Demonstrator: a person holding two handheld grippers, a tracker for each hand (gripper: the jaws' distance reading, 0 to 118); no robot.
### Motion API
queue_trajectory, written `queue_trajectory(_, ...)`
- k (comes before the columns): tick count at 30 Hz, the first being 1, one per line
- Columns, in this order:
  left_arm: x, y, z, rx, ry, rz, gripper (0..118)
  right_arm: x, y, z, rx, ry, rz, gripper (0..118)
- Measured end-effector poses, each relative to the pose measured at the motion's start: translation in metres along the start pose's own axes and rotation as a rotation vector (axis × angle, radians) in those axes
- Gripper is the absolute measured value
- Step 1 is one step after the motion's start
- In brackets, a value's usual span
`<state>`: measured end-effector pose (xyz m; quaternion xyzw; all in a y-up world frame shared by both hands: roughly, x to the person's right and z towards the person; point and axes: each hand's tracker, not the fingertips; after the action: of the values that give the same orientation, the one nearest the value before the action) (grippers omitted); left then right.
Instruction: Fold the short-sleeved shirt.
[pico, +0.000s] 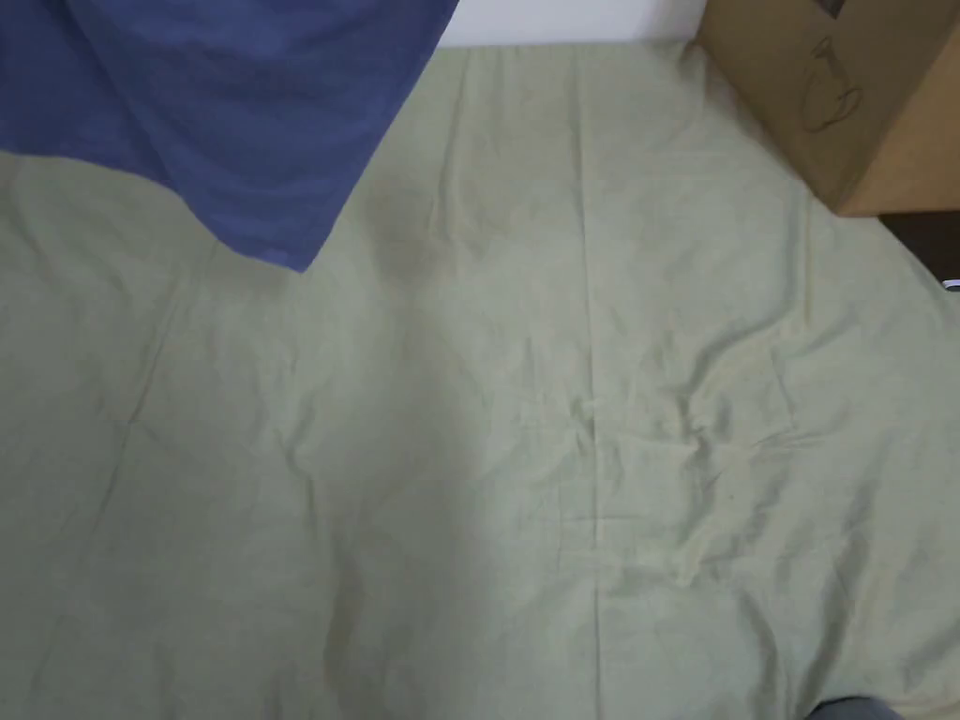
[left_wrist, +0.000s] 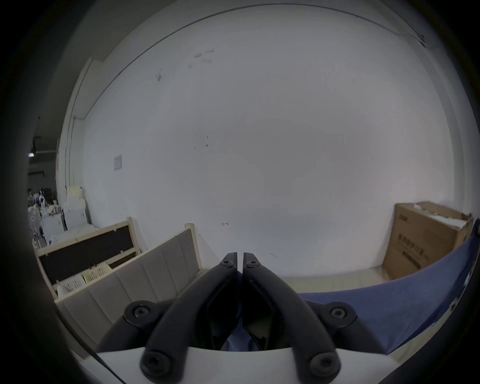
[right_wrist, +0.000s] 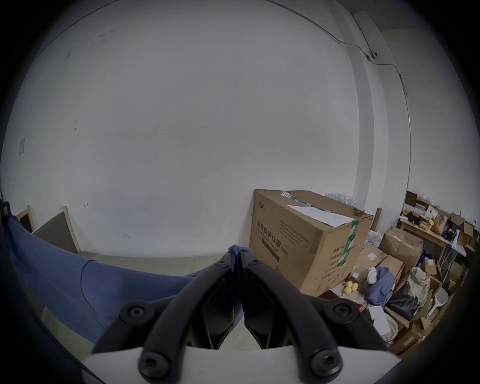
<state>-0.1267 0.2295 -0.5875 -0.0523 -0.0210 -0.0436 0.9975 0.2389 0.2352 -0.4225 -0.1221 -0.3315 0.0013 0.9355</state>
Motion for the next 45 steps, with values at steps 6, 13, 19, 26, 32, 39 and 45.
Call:
queue_trajectory(6, 0.011, -0.034, -0.038, -0.024, 0.033, 0.027, 0, -0.019, -0.027, -0.043, -0.022, -0.022, -0.083, 1)
queue_trajectory(13, 0.006, -0.125, -0.032, -0.179, -0.032, 0.003, 0, -0.015, -0.107, -0.059, -0.163, 0.011, -0.057, 1)
queue_trajectory(19, -0.016, -0.217, 0.010, -0.358, -0.063, 0.089, 0, 0.010, -0.197, -0.043, -0.319, 0.063, -0.094, 1)
queue_trajectory(26, -0.047, -0.318, 0.087, -0.555, -0.101, 0.149, 0, 0.041, -0.305, 0.006, -0.460, 0.132, -0.026, 1)
queue_trajectory(32, -0.069, -0.403, 0.165, -0.680, -0.107, 0.093, 0, 0.070, -0.403, 0.058, -0.590, 0.194, 0.021, 1)
queue_trajectory(39, -0.084, -0.458, 0.225, -0.793, -0.103, 0.006, 0, 0.098, -0.482, 0.107, -0.740, 0.186, -0.065, 1)
queue_trajectory(45, -0.103, -0.462, 0.243, -0.826, -0.069, 0.064, 0, 0.100, -0.501, 0.126, -0.766, 0.227, -0.066, 1)
